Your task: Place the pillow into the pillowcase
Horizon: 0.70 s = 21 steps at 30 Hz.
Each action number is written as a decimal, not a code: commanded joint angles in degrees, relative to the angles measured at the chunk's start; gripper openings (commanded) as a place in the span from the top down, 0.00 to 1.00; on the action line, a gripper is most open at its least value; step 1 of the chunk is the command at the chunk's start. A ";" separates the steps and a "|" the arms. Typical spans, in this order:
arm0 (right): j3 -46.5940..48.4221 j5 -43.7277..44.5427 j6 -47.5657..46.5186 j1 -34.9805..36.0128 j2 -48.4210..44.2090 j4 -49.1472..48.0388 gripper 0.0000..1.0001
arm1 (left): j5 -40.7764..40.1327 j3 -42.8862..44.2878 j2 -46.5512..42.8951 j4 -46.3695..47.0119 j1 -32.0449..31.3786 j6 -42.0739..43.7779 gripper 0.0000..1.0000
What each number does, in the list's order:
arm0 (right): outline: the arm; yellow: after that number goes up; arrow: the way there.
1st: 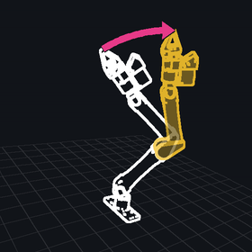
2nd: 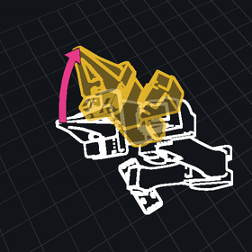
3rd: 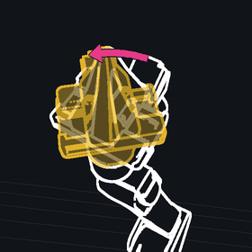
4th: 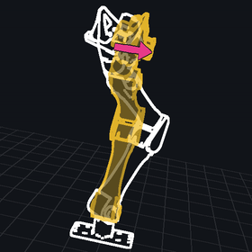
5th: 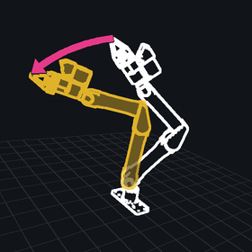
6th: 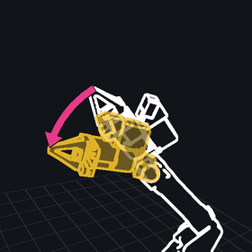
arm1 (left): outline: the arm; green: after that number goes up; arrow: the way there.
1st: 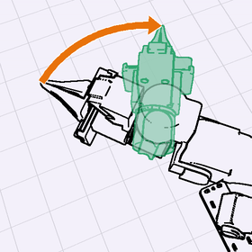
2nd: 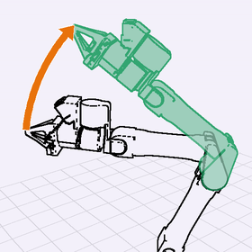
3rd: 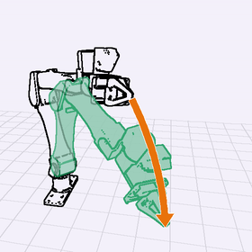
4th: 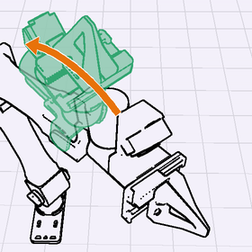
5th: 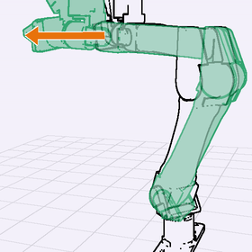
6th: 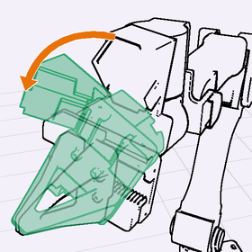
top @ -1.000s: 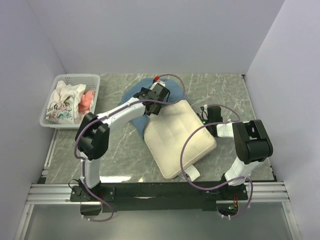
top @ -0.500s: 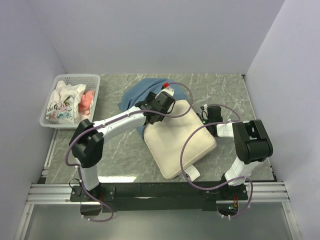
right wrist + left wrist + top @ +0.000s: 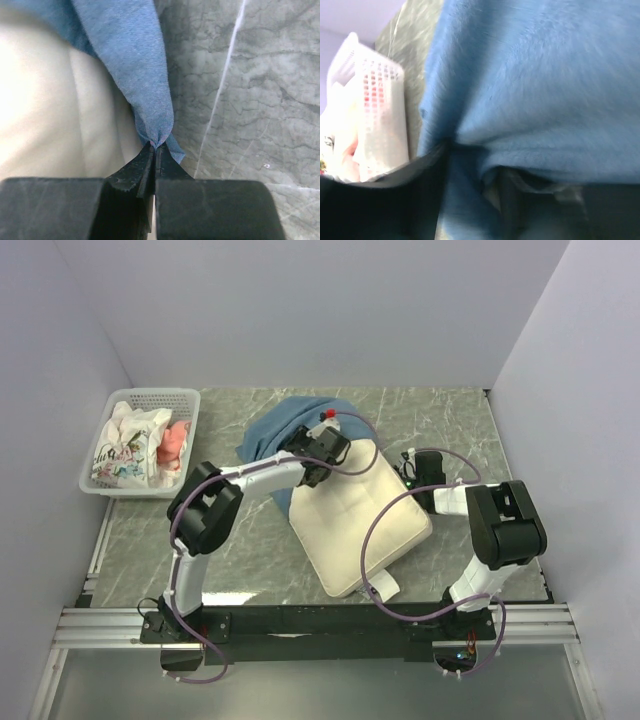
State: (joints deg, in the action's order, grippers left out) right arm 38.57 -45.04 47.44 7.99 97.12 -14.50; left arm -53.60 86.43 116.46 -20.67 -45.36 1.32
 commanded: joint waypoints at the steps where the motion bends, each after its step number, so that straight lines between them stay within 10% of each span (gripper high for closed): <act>1: 0.54 -1.02 0.63 -0.25 -3.69 -2.19 1.00 | -2.31 3.30 1.40 -1.91 3.88 0.08 0.71; 4: 0.81 -1.98 1.95 -0.25 -2.30 -3.77 1.00 | 5.56 4.79 -0.09 -7.60 2.30 -2.88 0.98; 13: 3.44 -1.81 3.71 -0.17 0.17 -4.66 1.00 | 31.34 -1.09 -15.47 -15.19 -13.33 -8.00 0.99; 21: 8.18 0.38 6.17 2.72 1.93 -3.44 1.00 | 61.03 -9.43 -22.07 -1.43 -18.00 -16.69 0.99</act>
State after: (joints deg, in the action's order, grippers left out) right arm 41.41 -45.43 51.00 8.29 98.04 -15.42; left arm -14.35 80.49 95.57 -31.90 -62.28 -8.25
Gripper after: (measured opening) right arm 0.010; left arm 0.022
